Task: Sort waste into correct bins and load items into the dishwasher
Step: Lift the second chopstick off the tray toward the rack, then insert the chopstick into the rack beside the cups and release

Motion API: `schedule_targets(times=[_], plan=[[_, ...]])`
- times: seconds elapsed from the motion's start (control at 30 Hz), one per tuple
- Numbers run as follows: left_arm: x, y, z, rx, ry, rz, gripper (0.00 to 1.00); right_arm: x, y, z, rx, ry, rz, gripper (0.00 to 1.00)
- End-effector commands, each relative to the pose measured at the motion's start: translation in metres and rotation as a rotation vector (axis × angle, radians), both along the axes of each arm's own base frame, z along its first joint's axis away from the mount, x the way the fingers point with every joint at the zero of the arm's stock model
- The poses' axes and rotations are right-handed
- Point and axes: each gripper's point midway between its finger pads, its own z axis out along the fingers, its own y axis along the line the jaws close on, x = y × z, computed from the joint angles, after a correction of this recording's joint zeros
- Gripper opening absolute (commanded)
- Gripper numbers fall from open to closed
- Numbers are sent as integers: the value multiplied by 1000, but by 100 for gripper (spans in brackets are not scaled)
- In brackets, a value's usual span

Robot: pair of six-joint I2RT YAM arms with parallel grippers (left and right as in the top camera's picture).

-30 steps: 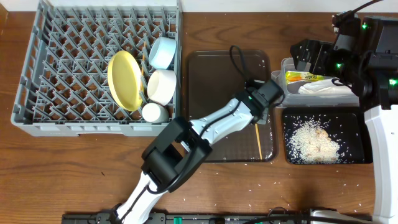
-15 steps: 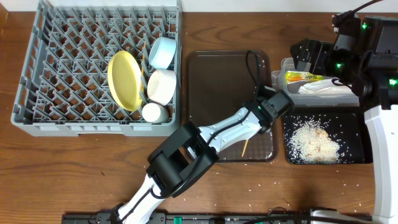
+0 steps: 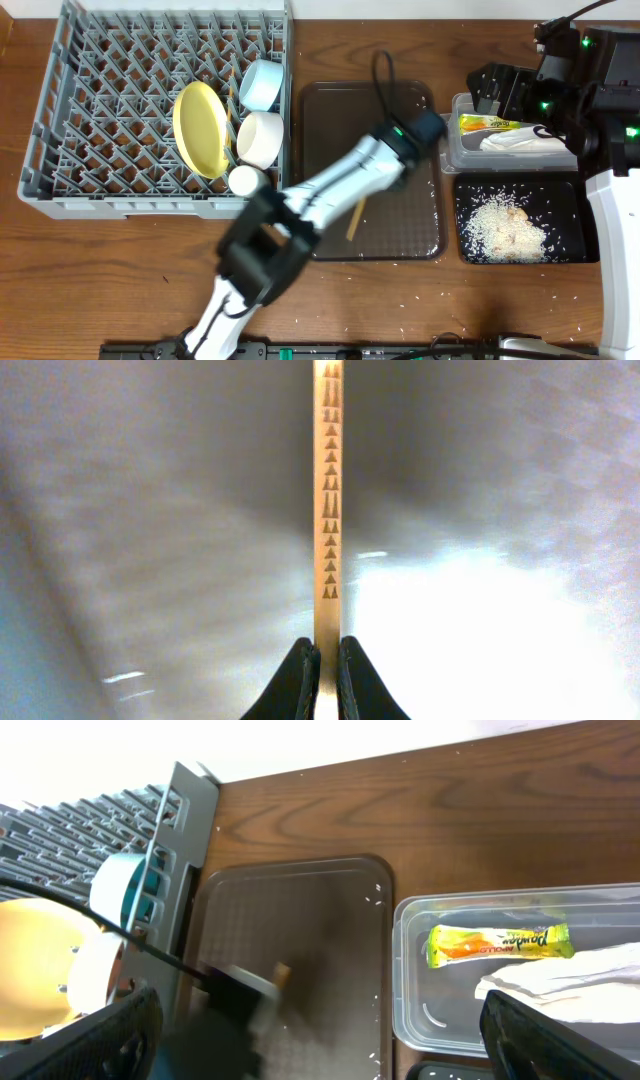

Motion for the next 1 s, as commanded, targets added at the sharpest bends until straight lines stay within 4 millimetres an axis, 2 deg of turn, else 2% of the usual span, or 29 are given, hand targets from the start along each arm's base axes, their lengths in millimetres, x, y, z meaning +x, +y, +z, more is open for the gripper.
schedule_targets(times=[0.0, 0.1, 0.17, 0.2, 0.3, 0.4, 0.47, 0.57, 0.87, 0.97], plan=[[38, 37, 101, -87, -167, -17, 8, 0, 1, 0, -4, -2, 5, 99], [62, 83, 147, -144, -265, 91, 8, 0, 1, 0, -4, -2, 5, 99], [79, 122, 175, -164, -339, 157, 8, 0, 1, 0, -4, -2, 5, 99], [92, 150, 188, -158, -381, 191, 8, 0, 1, 0, -4, -2, 5, 99], [115, 199, 192, -122, -427, 244, 8, 0, 1, 0, -4, -2, 5, 99], [133, 239, 183, -94, -434, 314, 8, 0, 1, 0, -4, -2, 5, 99], [140, 258, 173, -81, -423, 354, 8, 0, 1, 0, -4, -2, 5, 99], [148, 273, 156, -63, -401, 382, 7, 0, 1, 0, -4, -2, 5, 99], [180, 288, 116, -20, -397, 350, 8, 0, 1, 0, -4, -2, 5, 99], [188, 294, 106, -18, -399, 362, 16, 0, 1, 0, -4, -2, 5, 99]])
